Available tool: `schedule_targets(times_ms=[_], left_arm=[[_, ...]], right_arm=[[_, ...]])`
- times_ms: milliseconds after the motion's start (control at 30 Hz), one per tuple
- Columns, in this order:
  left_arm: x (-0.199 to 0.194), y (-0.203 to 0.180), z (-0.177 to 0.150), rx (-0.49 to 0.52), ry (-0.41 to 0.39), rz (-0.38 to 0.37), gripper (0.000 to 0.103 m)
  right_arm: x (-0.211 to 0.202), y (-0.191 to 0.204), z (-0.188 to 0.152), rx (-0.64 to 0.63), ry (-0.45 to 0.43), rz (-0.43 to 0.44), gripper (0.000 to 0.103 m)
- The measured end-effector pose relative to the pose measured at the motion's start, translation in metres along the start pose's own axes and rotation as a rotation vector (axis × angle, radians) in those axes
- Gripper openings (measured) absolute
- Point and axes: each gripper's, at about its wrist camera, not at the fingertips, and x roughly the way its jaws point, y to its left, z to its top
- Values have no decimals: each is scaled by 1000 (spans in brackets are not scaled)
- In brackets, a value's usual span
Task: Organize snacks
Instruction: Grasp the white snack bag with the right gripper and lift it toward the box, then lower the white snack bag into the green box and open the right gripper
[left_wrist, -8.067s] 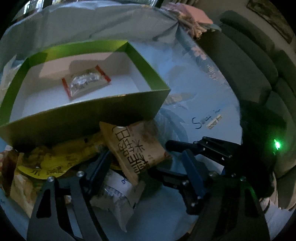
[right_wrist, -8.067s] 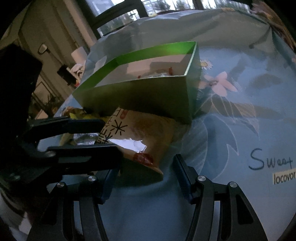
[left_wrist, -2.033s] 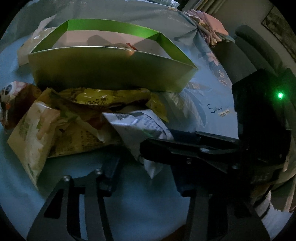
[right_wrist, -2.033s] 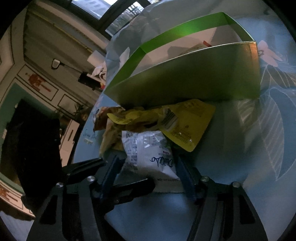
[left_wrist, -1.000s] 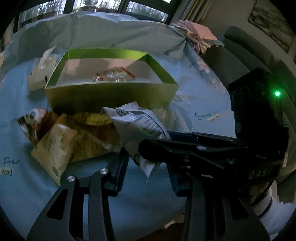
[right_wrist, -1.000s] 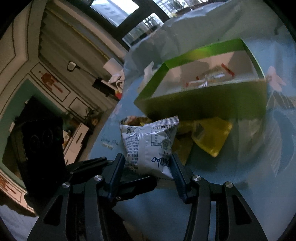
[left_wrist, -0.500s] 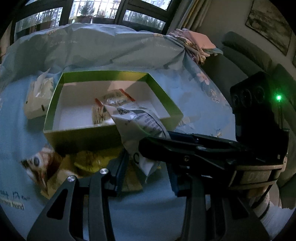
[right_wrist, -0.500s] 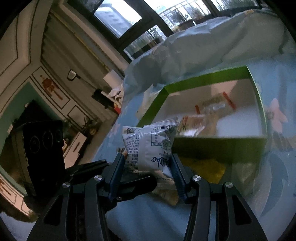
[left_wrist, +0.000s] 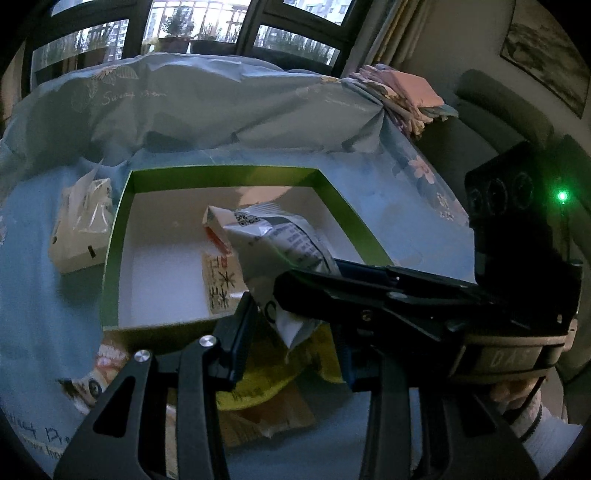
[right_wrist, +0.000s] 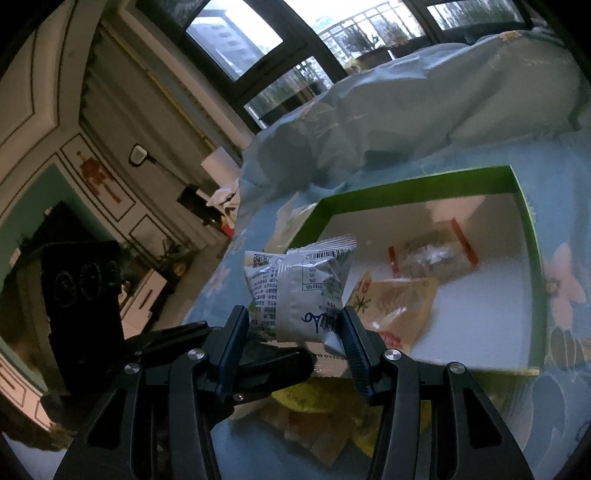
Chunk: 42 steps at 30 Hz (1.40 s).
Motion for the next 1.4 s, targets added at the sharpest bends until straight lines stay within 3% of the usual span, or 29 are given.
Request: schedule_targets(times_ms=[433, 900, 1200, 1400], left_arm=[[29, 37, 24, -53, -25, -37, 39], [52, 69, 25, -124, 46, -24, 38], [55, 69, 23, -119, 57, -7, 39], [54, 69, 22, -122, 52, 14, 47]], right_arm=[[38, -16, 33, -2, 31, -63, 53], [85, -30, 42, 9, 151, -154, 53], [92, -30, 41, 14, 170, -193, 53], [90, -29, 41, 10, 165, -218, 53]])
